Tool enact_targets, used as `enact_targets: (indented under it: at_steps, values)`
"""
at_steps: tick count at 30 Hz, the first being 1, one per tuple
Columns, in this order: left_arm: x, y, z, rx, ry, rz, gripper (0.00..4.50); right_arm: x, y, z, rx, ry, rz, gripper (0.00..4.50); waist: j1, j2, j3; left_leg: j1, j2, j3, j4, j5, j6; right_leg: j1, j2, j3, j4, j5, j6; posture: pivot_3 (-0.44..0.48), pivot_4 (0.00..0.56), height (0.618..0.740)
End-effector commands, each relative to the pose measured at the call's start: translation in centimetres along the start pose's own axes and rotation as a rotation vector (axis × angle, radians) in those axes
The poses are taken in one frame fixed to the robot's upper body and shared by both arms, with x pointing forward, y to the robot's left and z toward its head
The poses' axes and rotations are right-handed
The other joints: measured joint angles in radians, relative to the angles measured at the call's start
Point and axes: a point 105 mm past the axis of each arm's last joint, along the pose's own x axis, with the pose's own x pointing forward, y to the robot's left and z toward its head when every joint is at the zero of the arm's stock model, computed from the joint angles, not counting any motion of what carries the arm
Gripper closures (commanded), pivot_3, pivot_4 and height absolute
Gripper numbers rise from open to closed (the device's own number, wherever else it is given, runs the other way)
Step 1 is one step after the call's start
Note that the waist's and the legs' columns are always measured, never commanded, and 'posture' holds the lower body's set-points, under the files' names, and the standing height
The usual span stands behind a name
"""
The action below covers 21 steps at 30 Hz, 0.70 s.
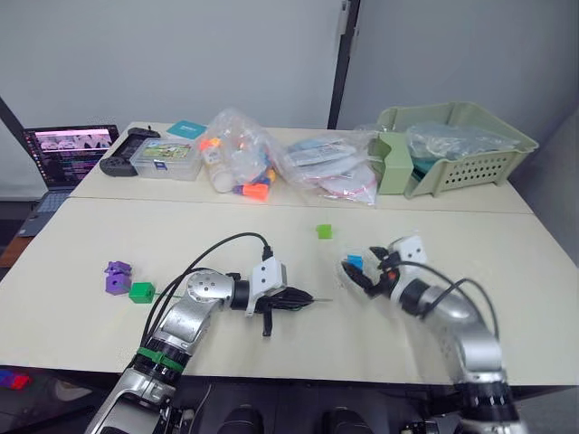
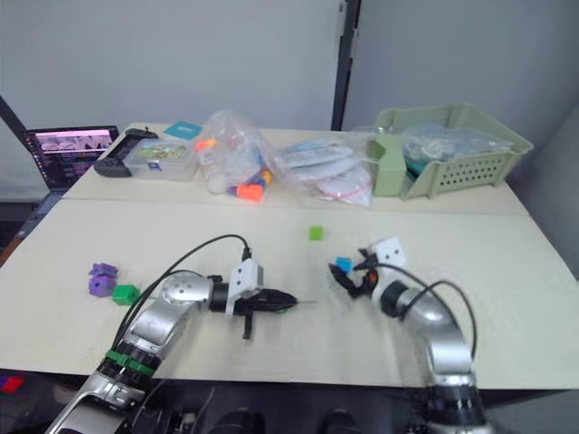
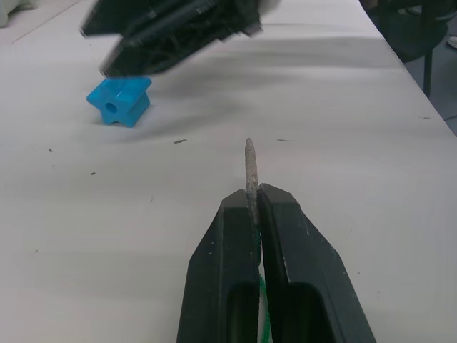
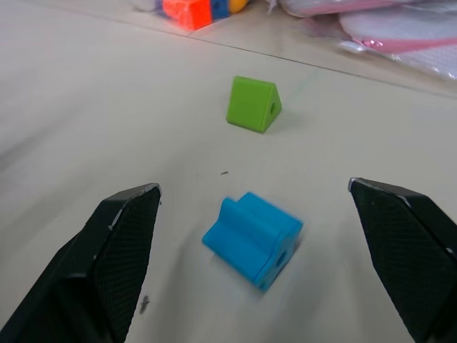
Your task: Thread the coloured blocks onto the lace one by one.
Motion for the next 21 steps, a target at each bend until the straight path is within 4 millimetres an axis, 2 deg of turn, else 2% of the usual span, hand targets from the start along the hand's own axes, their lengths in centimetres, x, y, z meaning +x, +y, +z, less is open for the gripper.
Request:
enact_targets:
  at_steps: [1, 7, 14, 21]
  values:
    - [0.2, 0.2, 1.3, 0.041, -0.033, -0.013, 4.5, -0.4, -0.3, 1.7, -0.047, -0.084, -0.1, 0.05, -0.005, 0.0, 0.0, 0.0, 0.0, 0.0, 0.0, 0.0, 0.0, 0.0, 0.0, 0.0, 0.0, 0.0, 0.0, 0.0, 0.15, 0.74]
    - [0.3, 0.0, 1.4, 0.043, -0.03, -0.027, 4.5, -0.3, -0.3, 1.1, -0.019, -0.084, -0.173, 0.05, -0.011, 0.0, 0.0, 0.001, 0.0, 0.001, 0.0, 0.0, 0.0, 0.001, 0.0, 0.0, 0.0, 0.0, 0.0, 0.0, 0.15, 0.74]
    - [0.2, 0.0, 1.3, 0.043, -0.026, -0.026, 4.5, 0.6, 0.9, 0.4, 0.012, -0.065, -0.146, 0.05, -0.012, 0.0, 0.0, 0.001, 0.0, 0.001, 0.0, 0.0, 0.0, 0.001, 0.0, 0.0, 0.0, 0.0, 0.0, 0.0, 0.15, 0.74]
    - [0.1, 0.1, 1.3, 0.044, -0.021, -0.02, 4.5, 1.4, 0.2, 0.0, 0.011, -0.051, -0.182, 0.05, -0.012, 0.0, 0.0, 0.001, 0.0, 0.0, 0.0, 0.0, 0.0, 0.001, 0.0, 0.0, -0.001, 0.0, 0.0, 0.0, 0.15, 0.74]
